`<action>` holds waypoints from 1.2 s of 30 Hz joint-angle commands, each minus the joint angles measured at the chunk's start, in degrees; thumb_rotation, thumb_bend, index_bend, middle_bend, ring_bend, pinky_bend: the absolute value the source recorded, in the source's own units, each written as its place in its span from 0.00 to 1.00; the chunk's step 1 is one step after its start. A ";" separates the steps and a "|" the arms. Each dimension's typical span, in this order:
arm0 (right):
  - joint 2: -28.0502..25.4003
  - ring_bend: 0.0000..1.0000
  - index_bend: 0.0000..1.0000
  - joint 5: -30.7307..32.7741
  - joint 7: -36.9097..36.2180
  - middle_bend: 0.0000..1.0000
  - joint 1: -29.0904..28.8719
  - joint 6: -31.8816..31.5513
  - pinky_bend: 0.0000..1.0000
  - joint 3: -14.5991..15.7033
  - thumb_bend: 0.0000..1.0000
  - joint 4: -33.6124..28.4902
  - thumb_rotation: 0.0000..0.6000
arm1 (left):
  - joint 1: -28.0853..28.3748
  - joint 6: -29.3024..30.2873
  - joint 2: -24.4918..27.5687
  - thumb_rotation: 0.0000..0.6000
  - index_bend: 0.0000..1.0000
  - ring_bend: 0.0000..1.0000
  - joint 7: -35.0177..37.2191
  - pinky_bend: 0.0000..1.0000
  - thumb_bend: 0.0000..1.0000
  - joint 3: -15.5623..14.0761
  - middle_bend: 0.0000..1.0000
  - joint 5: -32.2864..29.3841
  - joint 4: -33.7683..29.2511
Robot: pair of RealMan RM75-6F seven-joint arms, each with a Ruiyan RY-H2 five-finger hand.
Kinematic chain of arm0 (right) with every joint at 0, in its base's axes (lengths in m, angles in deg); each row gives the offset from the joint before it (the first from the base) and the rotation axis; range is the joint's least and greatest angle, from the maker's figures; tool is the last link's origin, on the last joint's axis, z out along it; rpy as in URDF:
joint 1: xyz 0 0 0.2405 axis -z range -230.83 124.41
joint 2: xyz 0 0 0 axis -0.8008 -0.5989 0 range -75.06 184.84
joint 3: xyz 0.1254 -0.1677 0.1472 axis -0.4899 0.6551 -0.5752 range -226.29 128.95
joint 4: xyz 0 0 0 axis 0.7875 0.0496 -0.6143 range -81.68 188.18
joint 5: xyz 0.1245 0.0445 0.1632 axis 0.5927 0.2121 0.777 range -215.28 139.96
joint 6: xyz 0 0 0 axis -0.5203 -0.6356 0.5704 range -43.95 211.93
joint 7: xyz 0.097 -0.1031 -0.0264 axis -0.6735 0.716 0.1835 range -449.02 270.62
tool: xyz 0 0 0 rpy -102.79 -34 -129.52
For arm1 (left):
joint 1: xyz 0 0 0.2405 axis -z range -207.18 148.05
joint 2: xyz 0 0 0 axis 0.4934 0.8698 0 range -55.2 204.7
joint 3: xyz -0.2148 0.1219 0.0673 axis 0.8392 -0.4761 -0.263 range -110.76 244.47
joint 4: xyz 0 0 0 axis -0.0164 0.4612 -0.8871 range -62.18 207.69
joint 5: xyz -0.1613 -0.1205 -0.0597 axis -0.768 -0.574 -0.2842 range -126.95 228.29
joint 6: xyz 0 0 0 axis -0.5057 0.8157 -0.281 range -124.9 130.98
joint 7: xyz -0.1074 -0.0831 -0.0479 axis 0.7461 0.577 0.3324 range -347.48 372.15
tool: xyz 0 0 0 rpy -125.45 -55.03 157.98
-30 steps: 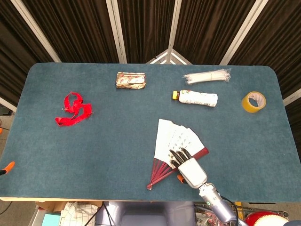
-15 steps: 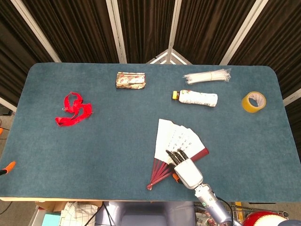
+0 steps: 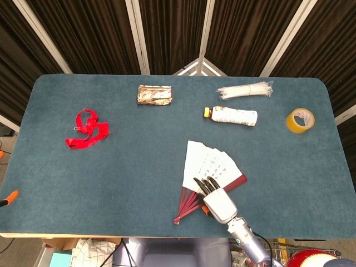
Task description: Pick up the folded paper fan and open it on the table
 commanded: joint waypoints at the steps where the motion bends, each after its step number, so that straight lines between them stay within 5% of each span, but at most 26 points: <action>1: 0.03 0.20 0.62 -0.01 0.09 0.11 -0.09 -0.20 0.17 -0.13 0.39 -0.04 1.00 | -0.01 0.03 0.03 1.00 0.00 0.00 0.15 0.10 0.17 0.03 0.00 0.00 0.00; 10: -0.51 0.22 0.77 0.29 -1.23 0.12 -0.28 -0.45 0.17 -0.08 0.44 -0.37 1.00 | -0.06 0.10 0.18 1.00 0.00 0.00 0.50 0.10 0.17 -0.01 0.00 0.10 -0.01; 20: -4.29 0.22 0.79 0.00 -3.91 0.12 -1.22 -1.76 0.17 -1.17 0.46 -2.85 1.00 | -0.03 0.01 0.12 1.00 0.00 0.00 0.46 0.09 0.17 -0.06 0.00 0.11 -0.01; 30: -19.43 0.22 0.79 5.37 -7.48 0.14 -7.63 9.87 0.17 -4.41 0.46 -17.15 1.00 | 0.13 -0.14 -0.06 1.00 0.00 0.00 -0.29 0.10 0.17 -0.47 0.00 0.85 -0.30; 36: -29.79 0.22 0.79 15.91 -12.06 0.14 -12.20 19.31 0.17 -10.53 0.53 -28.47 1.00 | 0.36 -0.32 -0.20 1.00 0.00 0.00 -0.52 0.10 0.17 -0.86 0.00 1.73 -0.47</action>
